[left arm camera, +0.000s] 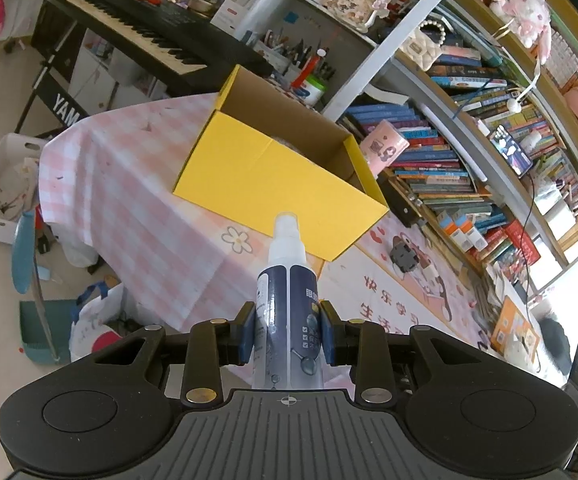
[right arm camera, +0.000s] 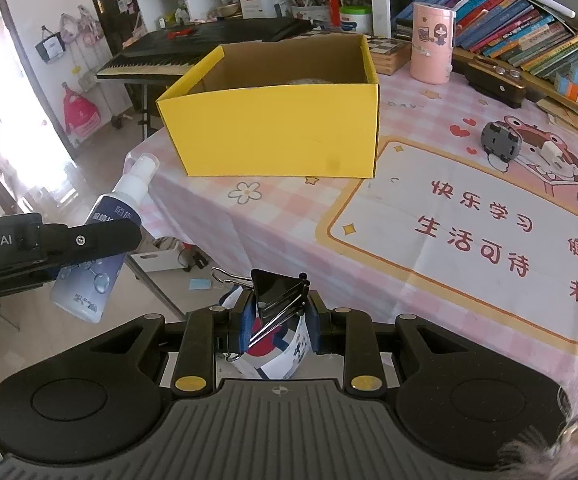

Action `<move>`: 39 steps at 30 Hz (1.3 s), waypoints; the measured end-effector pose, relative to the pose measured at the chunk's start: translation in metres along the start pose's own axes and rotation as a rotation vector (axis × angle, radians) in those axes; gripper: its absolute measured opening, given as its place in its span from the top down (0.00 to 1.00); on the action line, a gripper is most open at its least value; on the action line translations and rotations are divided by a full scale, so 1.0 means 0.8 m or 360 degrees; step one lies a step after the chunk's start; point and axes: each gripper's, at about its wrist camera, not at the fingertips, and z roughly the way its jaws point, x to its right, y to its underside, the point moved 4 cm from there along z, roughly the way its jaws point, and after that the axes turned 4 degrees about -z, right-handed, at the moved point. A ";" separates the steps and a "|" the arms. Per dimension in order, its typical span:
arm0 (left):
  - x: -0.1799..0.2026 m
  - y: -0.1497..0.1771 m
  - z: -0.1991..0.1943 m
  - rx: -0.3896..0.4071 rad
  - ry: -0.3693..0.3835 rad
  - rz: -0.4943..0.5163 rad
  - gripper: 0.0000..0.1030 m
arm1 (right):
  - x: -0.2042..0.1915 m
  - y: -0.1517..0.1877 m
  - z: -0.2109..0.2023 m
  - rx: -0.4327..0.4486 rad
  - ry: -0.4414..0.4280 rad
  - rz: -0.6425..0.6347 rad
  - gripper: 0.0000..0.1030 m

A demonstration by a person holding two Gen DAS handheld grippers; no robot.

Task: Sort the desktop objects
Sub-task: 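Carry the spray bottle and binder clip in both tools toward the yellow box, then lower the spray bottle into the box with the left tool while the right tool drops the clip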

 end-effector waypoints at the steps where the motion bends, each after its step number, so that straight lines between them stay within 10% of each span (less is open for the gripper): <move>1: 0.000 -0.001 0.001 0.0000 -0.0002 -0.0003 0.70 | 0.000 -0.001 0.001 -0.0002 -0.0001 -0.0002 0.76; 15: 0.009 -0.022 0.016 0.0055 -0.0007 0.0030 0.70 | 0.011 -0.034 0.019 0.0044 -0.0021 -0.0046 0.76; 39: 0.069 -0.184 0.147 0.0316 -0.0056 0.0063 0.70 | 0.076 -0.245 0.086 0.0398 -0.0089 -0.0342 0.76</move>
